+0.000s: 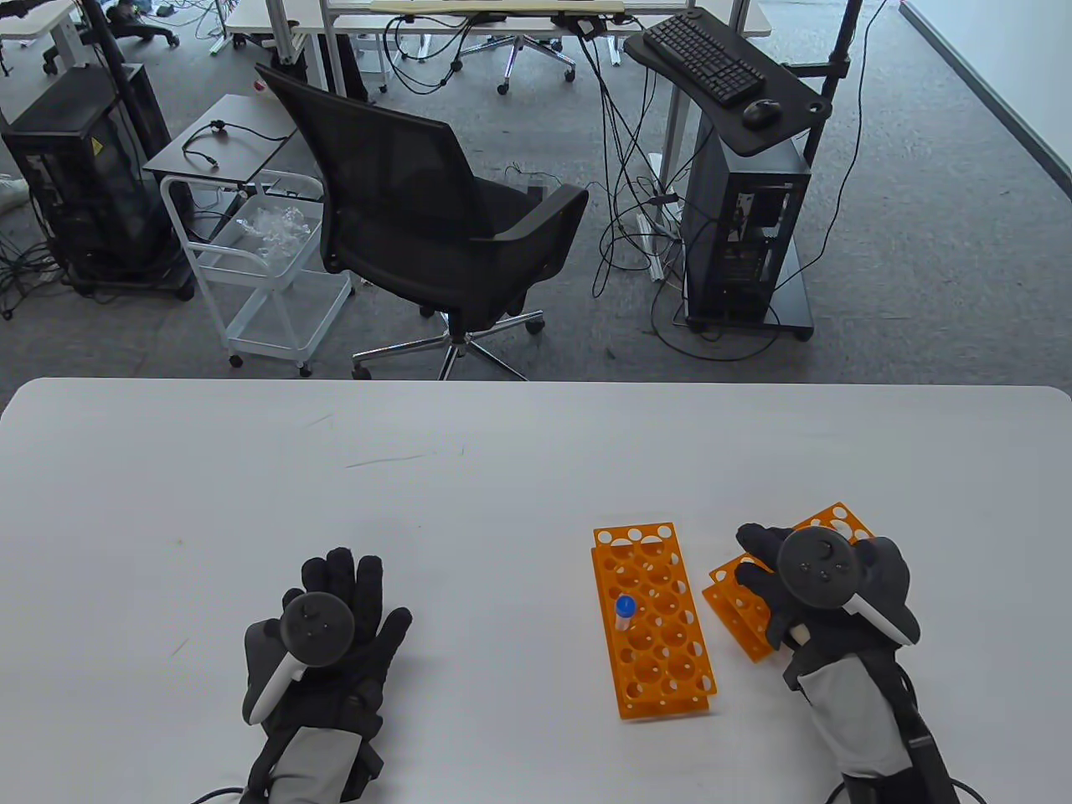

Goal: Transfer 4 test tubes between racks (Right hand only)

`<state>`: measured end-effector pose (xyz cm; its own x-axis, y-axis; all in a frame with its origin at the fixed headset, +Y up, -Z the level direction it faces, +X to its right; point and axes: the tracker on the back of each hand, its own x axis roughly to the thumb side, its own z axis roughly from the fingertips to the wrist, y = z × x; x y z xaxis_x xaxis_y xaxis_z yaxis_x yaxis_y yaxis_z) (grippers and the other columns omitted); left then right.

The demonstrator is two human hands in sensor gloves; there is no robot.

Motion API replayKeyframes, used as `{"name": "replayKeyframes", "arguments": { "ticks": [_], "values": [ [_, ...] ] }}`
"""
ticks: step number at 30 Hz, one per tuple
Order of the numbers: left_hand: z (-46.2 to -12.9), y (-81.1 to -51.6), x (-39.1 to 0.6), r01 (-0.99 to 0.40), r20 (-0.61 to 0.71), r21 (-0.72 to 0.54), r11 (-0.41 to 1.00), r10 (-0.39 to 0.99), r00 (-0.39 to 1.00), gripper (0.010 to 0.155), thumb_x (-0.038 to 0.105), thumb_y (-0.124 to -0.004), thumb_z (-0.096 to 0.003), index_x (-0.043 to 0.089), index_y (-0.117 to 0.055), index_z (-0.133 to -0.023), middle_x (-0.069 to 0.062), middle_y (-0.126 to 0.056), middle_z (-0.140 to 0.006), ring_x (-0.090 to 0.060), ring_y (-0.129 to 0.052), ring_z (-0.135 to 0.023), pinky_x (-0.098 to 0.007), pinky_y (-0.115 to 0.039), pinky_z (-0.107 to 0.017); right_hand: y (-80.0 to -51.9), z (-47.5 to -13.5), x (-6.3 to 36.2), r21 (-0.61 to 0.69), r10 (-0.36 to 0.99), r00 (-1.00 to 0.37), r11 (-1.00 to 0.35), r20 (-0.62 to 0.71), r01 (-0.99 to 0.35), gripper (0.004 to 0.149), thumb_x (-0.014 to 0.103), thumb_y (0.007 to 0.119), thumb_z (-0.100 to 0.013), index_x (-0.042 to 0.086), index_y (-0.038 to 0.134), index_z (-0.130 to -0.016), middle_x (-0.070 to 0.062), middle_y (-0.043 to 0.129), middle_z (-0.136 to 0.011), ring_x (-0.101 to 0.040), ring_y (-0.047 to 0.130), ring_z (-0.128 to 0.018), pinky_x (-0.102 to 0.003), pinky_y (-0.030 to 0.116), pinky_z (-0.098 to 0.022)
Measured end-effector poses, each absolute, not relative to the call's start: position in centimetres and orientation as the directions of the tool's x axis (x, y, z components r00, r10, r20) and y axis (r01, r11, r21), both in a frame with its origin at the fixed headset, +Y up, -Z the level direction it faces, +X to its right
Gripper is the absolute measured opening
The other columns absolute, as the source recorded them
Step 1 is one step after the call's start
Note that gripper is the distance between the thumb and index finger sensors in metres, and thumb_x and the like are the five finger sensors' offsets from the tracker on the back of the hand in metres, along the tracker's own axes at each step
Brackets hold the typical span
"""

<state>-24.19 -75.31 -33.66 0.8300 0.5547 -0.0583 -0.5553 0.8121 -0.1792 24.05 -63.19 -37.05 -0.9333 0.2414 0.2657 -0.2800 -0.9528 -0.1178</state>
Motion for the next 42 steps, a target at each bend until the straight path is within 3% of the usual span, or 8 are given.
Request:
{"name": "replayKeyframes", "arguments": {
  "ticks": [17, 42],
  "values": [
    [-33.6, -75.3, -24.2, -0.556, -0.064, -0.179, 0.811, 0.555, 0.830, 0.071, 0.065, -0.049, -0.0574, 0.049, -0.005, -0.111, 0.020, 0.016, -0.113, -0.004, 0.029, -0.100, -0.037, 0.020, -0.073, -66.4, -36.5, 16.3, -0.074, 0.194, -0.859, -0.963, 0.474, -0.258, 0.058, 0.036, 0.082, -0.045, 0.012, 0.074, -0.097, -0.019, 0.085, -0.093, -0.046, 0.080, -0.080, -0.065, 0.061, -0.059],
    [-33.7, -75.3, -24.2, -0.562, -0.063, -0.180, 0.807, 0.561, 0.826, 0.071, 0.065, -0.049, -0.0574, 0.049, -0.005, -0.111, 0.021, 0.016, -0.113, -0.004, 0.030, -0.100, -0.037, 0.020, -0.073, -69.5, -36.2, 12.4, -0.074, 0.071, -0.852, -0.989, 0.519, -0.127, 0.053, 0.028, 0.082, -0.045, 0.014, 0.075, -0.096, -0.017, 0.086, -0.092, -0.045, 0.082, -0.080, -0.064, 0.063, -0.059]
  ]
}}
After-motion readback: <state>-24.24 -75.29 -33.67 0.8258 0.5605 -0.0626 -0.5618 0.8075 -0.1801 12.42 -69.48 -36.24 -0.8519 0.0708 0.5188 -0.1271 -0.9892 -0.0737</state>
